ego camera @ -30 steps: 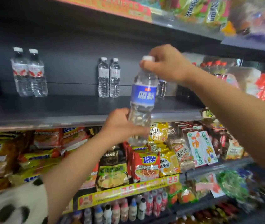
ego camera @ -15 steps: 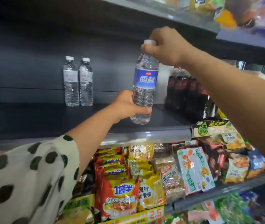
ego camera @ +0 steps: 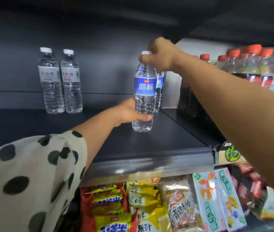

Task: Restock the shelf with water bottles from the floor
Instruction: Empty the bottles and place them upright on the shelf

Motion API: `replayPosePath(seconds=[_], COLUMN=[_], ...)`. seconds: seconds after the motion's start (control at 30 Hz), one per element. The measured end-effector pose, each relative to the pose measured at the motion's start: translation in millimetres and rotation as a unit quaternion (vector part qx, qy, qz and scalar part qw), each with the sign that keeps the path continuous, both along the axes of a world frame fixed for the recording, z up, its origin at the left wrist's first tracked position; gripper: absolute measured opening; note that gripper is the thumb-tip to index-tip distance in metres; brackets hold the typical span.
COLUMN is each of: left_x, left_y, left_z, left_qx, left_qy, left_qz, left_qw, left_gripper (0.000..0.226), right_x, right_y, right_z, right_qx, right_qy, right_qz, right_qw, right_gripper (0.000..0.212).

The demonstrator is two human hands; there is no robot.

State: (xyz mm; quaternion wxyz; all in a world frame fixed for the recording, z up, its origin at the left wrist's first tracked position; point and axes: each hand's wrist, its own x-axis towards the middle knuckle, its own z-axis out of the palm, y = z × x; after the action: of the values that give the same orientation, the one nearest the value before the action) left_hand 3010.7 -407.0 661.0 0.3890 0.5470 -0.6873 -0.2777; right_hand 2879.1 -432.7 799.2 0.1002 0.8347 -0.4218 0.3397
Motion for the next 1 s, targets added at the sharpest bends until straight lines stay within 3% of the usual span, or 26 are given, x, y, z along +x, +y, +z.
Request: replayPosePath(seconds=[0.2, 0.33, 0.43, 1.0], left_x=[-4.4, 1.2, 2.2, 1.2], left_y=[-14.5, -12.5, -18.3, -116.8], left_z=[-1.1, 0.8, 0.9, -1.5], left_qx=[0.013, 0.068, 0.062, -0.033], left_qy=[0.003, -0.057, -0.054, -0.133], left_qz=[-0.003, 0.000, 0.019, 0.189], left_qw=[1.000, 0.996, 0.996, 0.972], left_gripper=[0.041, 0.050, 0.045, 0.038], right_x=[-17.6, -23.0, -21.3, 3.3], right_y=[-21.2, -21.8, -25.6, -117.4], right_z=[-4.9, -11.3, -7.9, -15.6], right_qx=[0.137, 0.202, 0.236, 0.189], right_qy=[-0.040, -0.050, -0.073, -0.121], right_qz=[0.067, 0.088, 0.101, 0.055], right_qw=[0.988, 0.974, 0.964, 0.973], right_gripper=[0.042, 0.036, 0.033, 0.040])
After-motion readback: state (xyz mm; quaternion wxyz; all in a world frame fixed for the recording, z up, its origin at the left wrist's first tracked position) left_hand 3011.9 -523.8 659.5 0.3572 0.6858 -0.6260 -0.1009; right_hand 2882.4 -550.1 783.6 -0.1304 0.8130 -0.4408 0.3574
